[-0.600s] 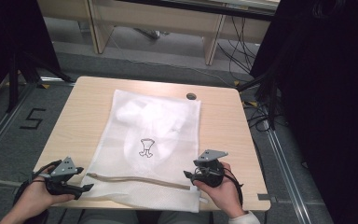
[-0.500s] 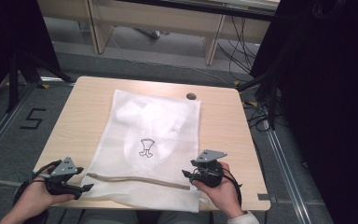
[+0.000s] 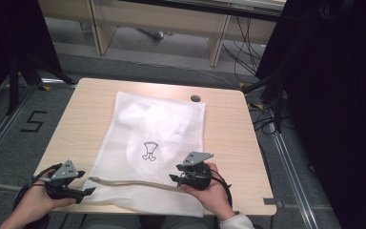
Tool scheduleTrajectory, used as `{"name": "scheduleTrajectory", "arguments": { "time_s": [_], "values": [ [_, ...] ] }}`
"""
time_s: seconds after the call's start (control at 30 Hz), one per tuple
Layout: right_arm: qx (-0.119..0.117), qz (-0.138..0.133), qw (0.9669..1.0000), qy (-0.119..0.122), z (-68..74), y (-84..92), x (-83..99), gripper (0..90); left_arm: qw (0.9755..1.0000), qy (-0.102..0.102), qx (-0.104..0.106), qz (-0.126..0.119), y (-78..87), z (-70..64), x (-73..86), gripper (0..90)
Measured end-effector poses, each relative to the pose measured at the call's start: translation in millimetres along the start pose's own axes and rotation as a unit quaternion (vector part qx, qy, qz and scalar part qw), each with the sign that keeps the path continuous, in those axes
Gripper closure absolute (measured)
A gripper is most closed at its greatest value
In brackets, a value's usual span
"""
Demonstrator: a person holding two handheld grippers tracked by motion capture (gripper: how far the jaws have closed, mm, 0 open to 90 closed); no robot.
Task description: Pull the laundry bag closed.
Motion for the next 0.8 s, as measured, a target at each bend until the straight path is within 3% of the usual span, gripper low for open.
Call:
{"name": "scheduleTrajectory", "arguments": {
  "time_s": [0.03, 0.07, 0.13, 0.2, 0.23, 0.4, 0.7, 0.73, 0.8],
  "values": [
    [-0.002, -0.003, 1.0000, -0.009, 3.2, -1.8, -2.0, 56.5, 1.0000, 0.001, 0.001, 0.000, -0.1, -0.2, 0.1, 26.7],
    [-0.008, 0.007, 0.9999, 0.003, 4.5, -1.3, -2.2, 56.5, 1.0000, 0.000, 0.005, 0.001, 0.0, -1.3, 0.3, 26.7],
    [-0.006, 0.001, 1.0000, -0.006, 10.3, -5.6, -6.8, 56.5, 0.9999, 0.010, 0.005, -0.001, -0.8, -2.5, 0.8, 26.6],
    [-0.014, -0.001, 0.9998, 0.015, 13.0, -7.6, -10.7, 56.9, 0.9999, 0.008, 0.005, 0.000, -0.4, -2.3, 0.7, 26.6],
    [-0.014, -0.002, 0.9999, 0.006, 15.6, -8.8, -12.3, 57.2, 1.0000, 0.000, 0.004, 0.004, 0.9, -1.0, 0.8, 26.6],
    [-0.023, 0.000, 0.9997, 0.012, 25.7, -14.7, -20.0, 58.2, 1.0000, 0.004, 0.000, 0.001, 0.9, -0.1, 0.7, 26.6],
    [-0.043, 0.000, 0.9982, 0.041, 47.1, -28.4, -38.6, 58.6, 1.0000, -0.002, 0.007, 0.001, 1.6, -0.4, 0.5, 26.6],
    [-0.045, -0.003, 0.9982, 0.041, 50.1, -30.4, -41.9, 58.6, 0.9999, 0.014, 0.009, -0.006, 0.2, -1.9, 0.4, 26.6],
    [-0.045, -0.008, 0.9980, 0.042, 53.6, -33.6, -46.2, 58.9, 1.0000, 0.001, 0.006, -0.003, 1.1, -0.1, 0.3, 26.6]
  ]
}}
Point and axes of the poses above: each handheld gripper's, and its own axes: y roughly backward along the jaws, x roughly out of its underside, z roughly to its left, the point moved 10 cm from there along -y, roughly forward along the jaws, and after that the axes turned 11 degrees about x, right-handed, at the moved point
